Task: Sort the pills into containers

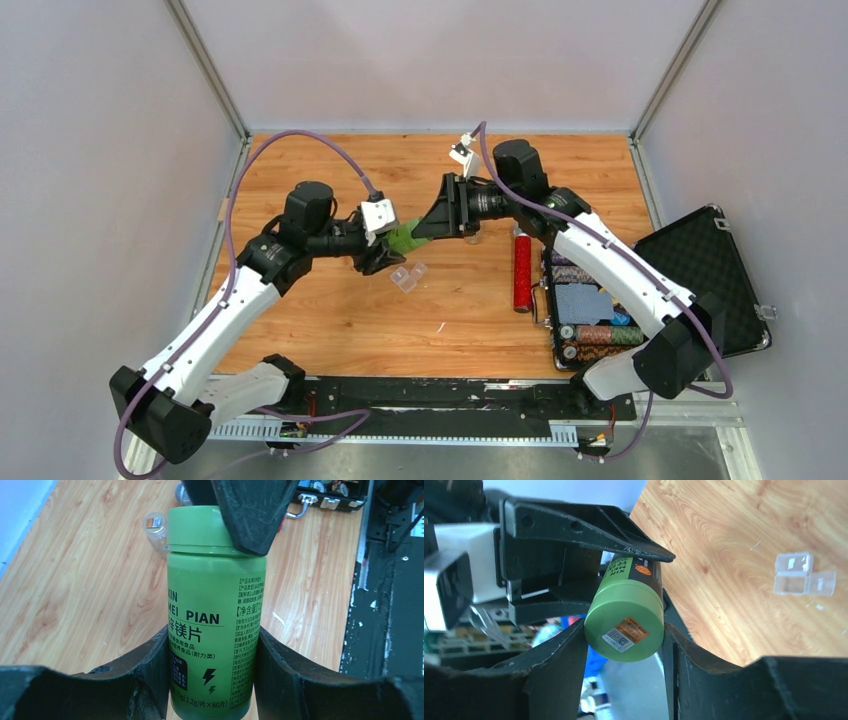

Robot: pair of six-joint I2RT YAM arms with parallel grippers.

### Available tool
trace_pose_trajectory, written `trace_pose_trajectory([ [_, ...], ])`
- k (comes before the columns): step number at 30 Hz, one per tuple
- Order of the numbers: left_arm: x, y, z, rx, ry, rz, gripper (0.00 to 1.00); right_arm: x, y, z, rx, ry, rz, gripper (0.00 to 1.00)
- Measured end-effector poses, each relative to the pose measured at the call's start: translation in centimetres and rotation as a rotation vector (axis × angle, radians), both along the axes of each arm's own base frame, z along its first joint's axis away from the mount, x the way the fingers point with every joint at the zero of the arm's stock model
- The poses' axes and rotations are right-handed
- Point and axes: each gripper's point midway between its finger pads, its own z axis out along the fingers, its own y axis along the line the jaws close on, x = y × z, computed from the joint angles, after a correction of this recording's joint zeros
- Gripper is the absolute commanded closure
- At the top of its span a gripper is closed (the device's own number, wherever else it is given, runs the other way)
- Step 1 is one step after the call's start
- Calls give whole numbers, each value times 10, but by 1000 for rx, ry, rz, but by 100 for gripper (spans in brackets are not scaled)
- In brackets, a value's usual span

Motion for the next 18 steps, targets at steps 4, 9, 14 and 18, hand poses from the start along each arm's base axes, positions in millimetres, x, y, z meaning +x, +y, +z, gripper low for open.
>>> trace_pose_trajectory([
  [4,-12,-2,2,-22,41,-34,100,-9,-4,-1,24,-189,128,100],
  [9,-26,-8,9,-62,79,-89,100,-21,-12,4,38,-411,225,1],
  [14,-23,-5,12,-60,57,-68,100,-8,-10,16,1,-425,178,2],
  [18,-14,-1,10,-34,31,-22,100,2,-4,24,-3,-289,75,17],
])
